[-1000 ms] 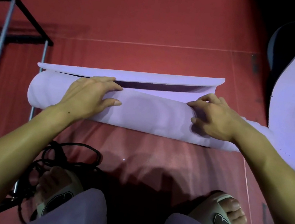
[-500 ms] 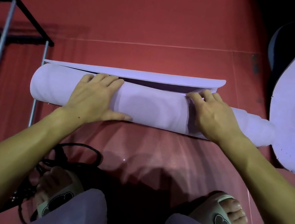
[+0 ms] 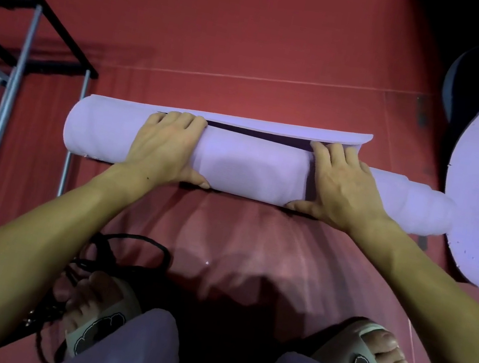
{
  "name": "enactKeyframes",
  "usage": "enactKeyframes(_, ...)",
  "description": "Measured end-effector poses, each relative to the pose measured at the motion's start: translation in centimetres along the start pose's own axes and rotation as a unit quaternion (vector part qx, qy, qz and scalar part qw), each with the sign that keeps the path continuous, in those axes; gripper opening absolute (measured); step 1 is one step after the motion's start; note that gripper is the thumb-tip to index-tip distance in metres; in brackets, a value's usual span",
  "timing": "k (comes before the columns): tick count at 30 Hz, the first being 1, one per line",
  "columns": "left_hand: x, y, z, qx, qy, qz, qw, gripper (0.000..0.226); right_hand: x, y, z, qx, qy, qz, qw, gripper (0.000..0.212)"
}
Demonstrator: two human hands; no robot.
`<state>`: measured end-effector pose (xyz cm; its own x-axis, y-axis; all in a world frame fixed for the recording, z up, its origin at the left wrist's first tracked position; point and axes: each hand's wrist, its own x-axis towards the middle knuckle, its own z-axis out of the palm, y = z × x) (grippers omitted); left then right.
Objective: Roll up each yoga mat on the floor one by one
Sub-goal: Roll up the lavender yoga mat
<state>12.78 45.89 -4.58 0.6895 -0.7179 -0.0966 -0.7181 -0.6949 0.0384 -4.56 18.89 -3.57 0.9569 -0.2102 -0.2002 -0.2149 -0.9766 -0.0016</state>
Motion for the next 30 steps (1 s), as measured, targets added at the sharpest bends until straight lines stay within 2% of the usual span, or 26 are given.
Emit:
enactKeyframes(7, -0.1, -0.4, -0.4, -0.007, 0.033, 0.002, 0.999, 0.107, 0.8, -0.2, -0.4, -0.002, -0.005, -0.016, 1.0, 0.095)
enactKeyframes(12, 0.5, -0.5, -1.0, -0.036, 0.019, -0.015, 0.999, 0.102, 1.8, -0.3, -0.9, 0.027, -0.029, -0.007, 0.999, 0.096)
enactKeyframes(17, 0.5, -0.7, -0.8, -0.036, 0.016, -0.007, 0.999, 0.096, 2.1, -0.6, -0.8, -0.001, 0.004, -0.004, 1.0, 0.098)
enactKeyframes(21, 0.1, -1.0, -0.5, 0.031, 0.068, -0.004, 0.997, 0.096, 2.4, -0.9, -0.9, -0.007, 0.015, 0.004, 1.0, 0.107)
enactKeyframes(23, -0.3, -0.9, -0.1, 0.027, 0.079, -0.004, 0.996, 0.097, 2.4, -0.8, -0.7, 0.0, 0.027, 0.006, 1.0, 0.108)
enactKeyframes(26, 0.1, -1.1, 0.1, 0.004, 0.08, -0.006, 0.997, 0.091, 2.5, -0.5, -0.4, 0.021, 0.038, 0.011, 0.999, 0.097)
enactKeyframes(30, 1.7, -1.3, -0.5, -0.003, 0.029, -0.017, 0.999, 0.09, 3.3, -0.9, -0.3, 0.012, 0.058, -0.004, 0.998, 0.082)
